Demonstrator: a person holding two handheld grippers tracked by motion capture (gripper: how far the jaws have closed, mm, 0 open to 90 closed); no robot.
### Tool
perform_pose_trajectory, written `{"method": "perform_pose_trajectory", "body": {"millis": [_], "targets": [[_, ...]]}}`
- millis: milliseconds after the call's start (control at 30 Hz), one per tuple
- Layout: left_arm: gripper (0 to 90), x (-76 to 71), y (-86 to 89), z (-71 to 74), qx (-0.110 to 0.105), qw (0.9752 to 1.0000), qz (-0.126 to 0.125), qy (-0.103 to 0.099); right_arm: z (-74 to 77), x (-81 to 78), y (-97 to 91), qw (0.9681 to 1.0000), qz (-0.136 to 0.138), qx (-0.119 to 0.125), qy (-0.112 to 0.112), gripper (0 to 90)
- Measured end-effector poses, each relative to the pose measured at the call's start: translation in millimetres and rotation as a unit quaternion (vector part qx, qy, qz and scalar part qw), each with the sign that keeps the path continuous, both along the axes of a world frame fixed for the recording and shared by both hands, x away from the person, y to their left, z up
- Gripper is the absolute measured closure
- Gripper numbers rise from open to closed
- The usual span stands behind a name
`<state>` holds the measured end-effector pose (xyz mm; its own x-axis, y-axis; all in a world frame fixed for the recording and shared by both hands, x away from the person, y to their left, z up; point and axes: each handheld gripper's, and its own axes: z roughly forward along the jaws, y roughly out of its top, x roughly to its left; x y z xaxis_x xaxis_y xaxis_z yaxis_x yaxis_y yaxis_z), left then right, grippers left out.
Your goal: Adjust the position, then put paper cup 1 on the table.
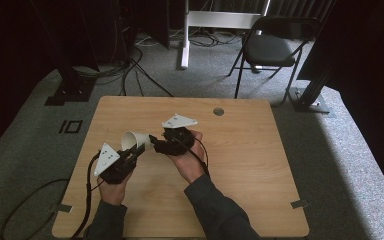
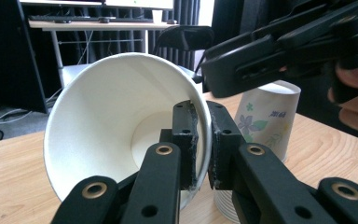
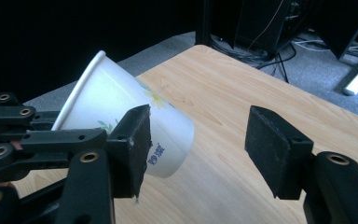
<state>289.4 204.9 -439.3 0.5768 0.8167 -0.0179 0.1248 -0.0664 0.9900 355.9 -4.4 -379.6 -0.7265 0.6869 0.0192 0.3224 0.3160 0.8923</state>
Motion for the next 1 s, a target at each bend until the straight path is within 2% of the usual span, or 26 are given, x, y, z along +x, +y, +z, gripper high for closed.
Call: {"method": "perform_pose_trajectory", "body": {"millis": [267, 467, 533, 667, 700, 733, 767, 900, 1000], "targets": [[84.0, 0.2, -0.7, 0.1, 0.012, 0.9999, 0.009, 0.002, 3.4, -2.2, -4.1, 0.9999, -0.001, -0.003, -0.011, 40.2], [83.9, 2.1, -0.8, 0.0, 0.019, 0.9996, 0.017, 0.013, 7.3, -3.9, -11.3, 0.9998, -0.004, 0.0, -0.018, 40.2], [83.9, 3.3, -0.7, -0.1, 0.021, 0.9993, 0.022, 0.022, 9.5, -3.7, -17.8, 0.9998, -0.011, 0.009, -0.017, 40.2], [83.9, 4.6, -0.2, -0.6, 0.022, 0.999, 0.026, 0.03, 11.4, -3.7, -23.9, 0.9996, -0.016, 0.01, -0.019, 40.2], [83.8, 7.6, 0.4, -1.3, 0.027, 0.9984, 0.019, 0.045, 12.3, -4.0, -26.2, 0.9996, -0.018, 0.01, -0.02, 40.2], [83.6, 9.2, 0.1, -2.2, 0.035, 0.9978, 0.022, 0.051, 12.8, -4.2, -27.5, 0.9995, -0.019, 0.011, -0.021, 40.2], [83.6, 9.7, 0.3, -3.7, 0.041, 0.9974, 0.027, 0.052, 13.2, -4.3, -29.2, 0.9995, -0.02, 0.012, -0.022, 40.3], [83.8, 13.1, 2.3, -7.6, 0.044, 0.9962, 0.033, 0.067, 16.2, -4.4, -36.8, 0.9992, -0.024, 0.021, -0.024, 40.2], [83.8, 13.9, 3.2, -8.0, 0.043, 0.9961, 0.035, 0.069, 17.5, -3.7, -39.7, 0.9991, -0.027, 0.023, -0.024, 40.2]]}}
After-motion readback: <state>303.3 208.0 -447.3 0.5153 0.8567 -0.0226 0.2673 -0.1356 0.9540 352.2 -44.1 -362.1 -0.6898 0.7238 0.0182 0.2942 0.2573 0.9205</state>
